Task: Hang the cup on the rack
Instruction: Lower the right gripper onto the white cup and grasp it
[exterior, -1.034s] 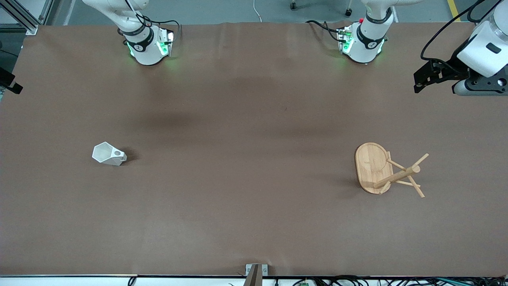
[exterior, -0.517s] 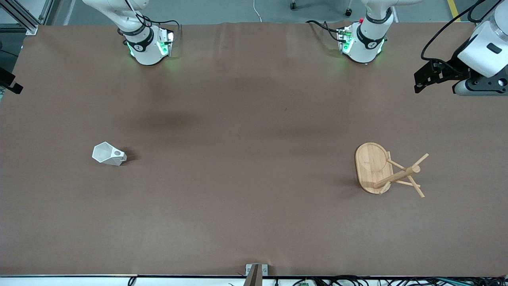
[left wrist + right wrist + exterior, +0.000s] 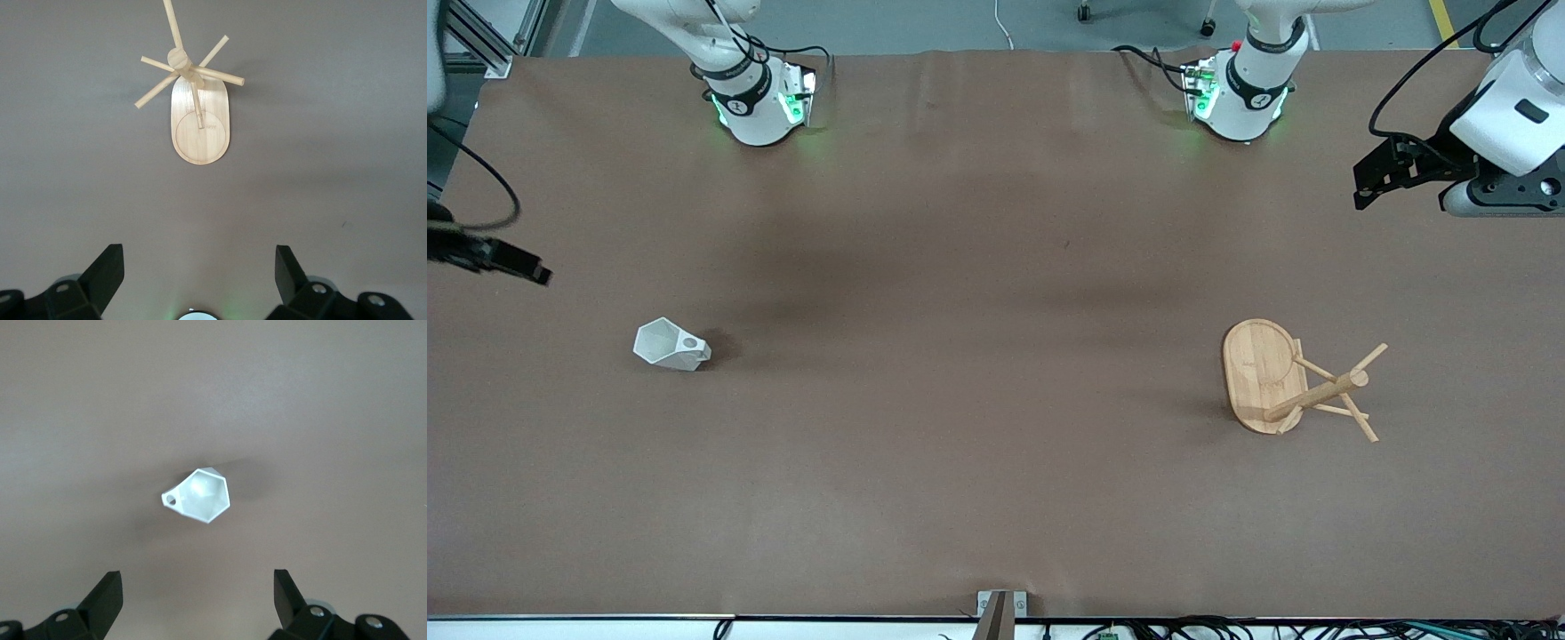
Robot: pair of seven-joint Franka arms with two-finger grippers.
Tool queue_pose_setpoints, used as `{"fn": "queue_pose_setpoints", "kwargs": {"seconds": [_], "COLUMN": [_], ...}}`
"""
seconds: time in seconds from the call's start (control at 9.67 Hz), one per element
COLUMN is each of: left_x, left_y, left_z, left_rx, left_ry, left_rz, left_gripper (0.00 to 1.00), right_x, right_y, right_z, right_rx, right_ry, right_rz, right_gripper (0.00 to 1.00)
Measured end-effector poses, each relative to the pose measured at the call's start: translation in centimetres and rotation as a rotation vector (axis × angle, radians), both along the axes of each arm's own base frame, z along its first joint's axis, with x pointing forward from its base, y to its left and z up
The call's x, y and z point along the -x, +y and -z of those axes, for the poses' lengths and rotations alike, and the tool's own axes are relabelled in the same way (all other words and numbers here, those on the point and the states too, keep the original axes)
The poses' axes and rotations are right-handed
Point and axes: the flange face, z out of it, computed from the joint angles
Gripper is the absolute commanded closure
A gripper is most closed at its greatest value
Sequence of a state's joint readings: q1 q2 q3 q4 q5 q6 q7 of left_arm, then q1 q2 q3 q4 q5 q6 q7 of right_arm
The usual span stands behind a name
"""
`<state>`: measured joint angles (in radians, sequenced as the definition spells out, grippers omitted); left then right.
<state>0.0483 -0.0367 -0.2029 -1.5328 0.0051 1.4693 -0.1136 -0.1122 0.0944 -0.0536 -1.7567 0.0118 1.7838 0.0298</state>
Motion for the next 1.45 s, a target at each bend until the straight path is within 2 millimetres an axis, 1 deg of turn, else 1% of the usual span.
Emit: {"fn": "queue_pose_setpoints", "kwargs": {"seconds": [0.1,0.31,0.41,0.52,0.62,0.72,0.83,1.03,1.14,1.24,1.45], "left_x": [0.0,0.0,0.0,0.0,0.0,0.0,0.0,0.0,0.0,0.0,0.0], "left_y": [0.0,-0.1,-0.1,-0.1,-0.2,-0.2,-0.3,-0.3,-0.3,-0.3,-0.3], "left_z": [0.0,0.0,0.0,0.0,0.0,0.0,0.0,0.0,0.0,0.0,0.0], "left_rx": [0.000,0.000,0.000,0.000,0.000,0.000,0.000,0.000,0.000,0.000,0.000], "left_ry": [0.000,0.000,0.000,0.000,0.000,0.000,0.000,0.000,0.000,0.000,0.000], "left_rz": [0.000,0.001,0.002,0.002,0.003,0.004,0.005,0.005,0.005,0.006,0.006], "left_gripper": [0.00,0.00,0.00,0.00,0.00,0.00,0.00,0.00,0.00,0.00,0.00], "right_x": [-0.7,-1.4,-1.3,-0.6,0.3,0.9,1.1,1.0,1.0,1.0,1.4], "right_y": [-0.3,-1.9,-2.6,-3.0,-3.1,-3.0,-2.9,-2.9,-3.0,-2.9,-2.9], "right_z": [3.8,10.2,13.2,16.1,18.8,20.8,22.2,24.1,24.7,25.1,25.7], "right_rx": [0.001,0.005,0.010,0.017,0.022,0.023,0.023,0.026,0.027,0.026,0.022], "right_ry": [0.005,-0.008,-0.030,-0.053,-0.067,-0.064,-0.059,-0.065,-0.066,-0.061,-0.047], "right_rz": [-0.015,-0.049,-0.068,-0.080,-0.084,-0.088,-0.090,-0.095,-0.097,-0.100,-0.106], "right_gripper": [0.00,0.00,0.00,0.00,0.00,0.00,0.05,0.21,0.29,0.32,0.44]}}
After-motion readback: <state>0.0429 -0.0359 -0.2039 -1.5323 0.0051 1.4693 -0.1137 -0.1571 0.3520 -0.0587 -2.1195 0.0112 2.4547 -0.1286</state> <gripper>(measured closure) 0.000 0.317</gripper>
